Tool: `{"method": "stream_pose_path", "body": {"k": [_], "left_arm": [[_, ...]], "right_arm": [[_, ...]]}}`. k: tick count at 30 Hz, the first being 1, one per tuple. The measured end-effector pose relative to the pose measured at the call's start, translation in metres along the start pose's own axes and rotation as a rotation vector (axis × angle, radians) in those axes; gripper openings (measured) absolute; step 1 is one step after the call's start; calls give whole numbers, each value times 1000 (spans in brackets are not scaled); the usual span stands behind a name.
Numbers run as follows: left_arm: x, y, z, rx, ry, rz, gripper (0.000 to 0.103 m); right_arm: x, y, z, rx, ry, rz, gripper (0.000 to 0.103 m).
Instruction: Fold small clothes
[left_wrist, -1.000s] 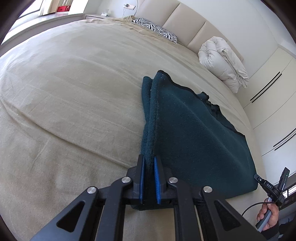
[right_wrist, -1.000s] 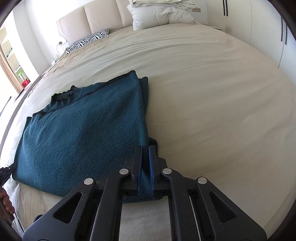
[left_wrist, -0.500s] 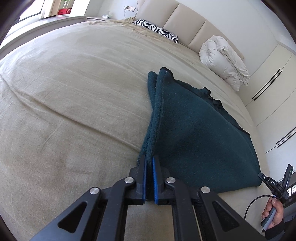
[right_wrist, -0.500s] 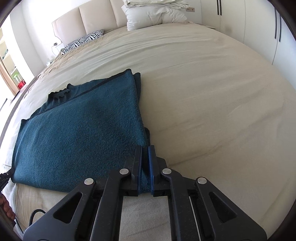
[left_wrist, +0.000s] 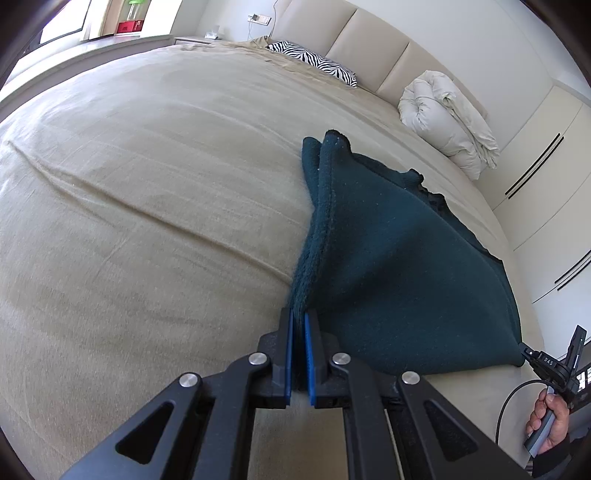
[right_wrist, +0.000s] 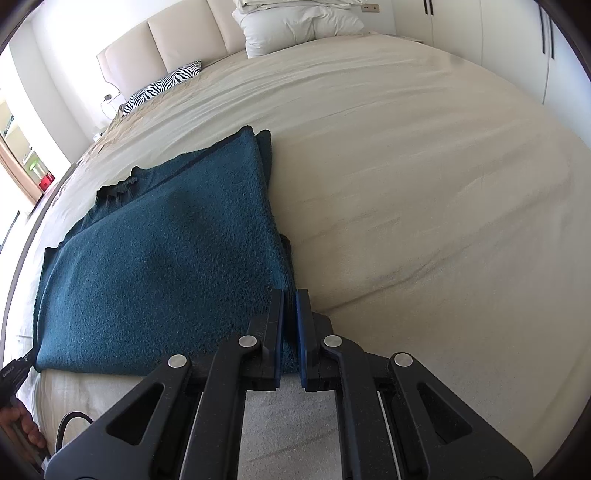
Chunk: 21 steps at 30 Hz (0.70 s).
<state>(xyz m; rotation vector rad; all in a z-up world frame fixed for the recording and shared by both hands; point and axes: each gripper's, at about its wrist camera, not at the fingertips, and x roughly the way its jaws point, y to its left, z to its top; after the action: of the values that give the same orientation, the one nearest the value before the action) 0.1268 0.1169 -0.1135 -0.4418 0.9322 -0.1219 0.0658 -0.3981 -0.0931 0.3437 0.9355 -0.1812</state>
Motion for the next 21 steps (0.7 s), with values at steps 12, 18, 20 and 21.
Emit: {"method": "stream_pose_path", "body": {"k": [12,18,20,21], "left_arm": [[2,4,1,-7,12,-5,8],[4,6,2,-13,20,-7,11],[3,7,2,-19,21,-13,13],[3,8,2,-23,21,-19,14]], "right_arm": [[-1,-2,-8,21,-5,-6,5],[1,0,-10,23,-4,-15,5],[4,-2,-11,28,5,-7,5],[8,-2,-12,25,22,2,5]]}}
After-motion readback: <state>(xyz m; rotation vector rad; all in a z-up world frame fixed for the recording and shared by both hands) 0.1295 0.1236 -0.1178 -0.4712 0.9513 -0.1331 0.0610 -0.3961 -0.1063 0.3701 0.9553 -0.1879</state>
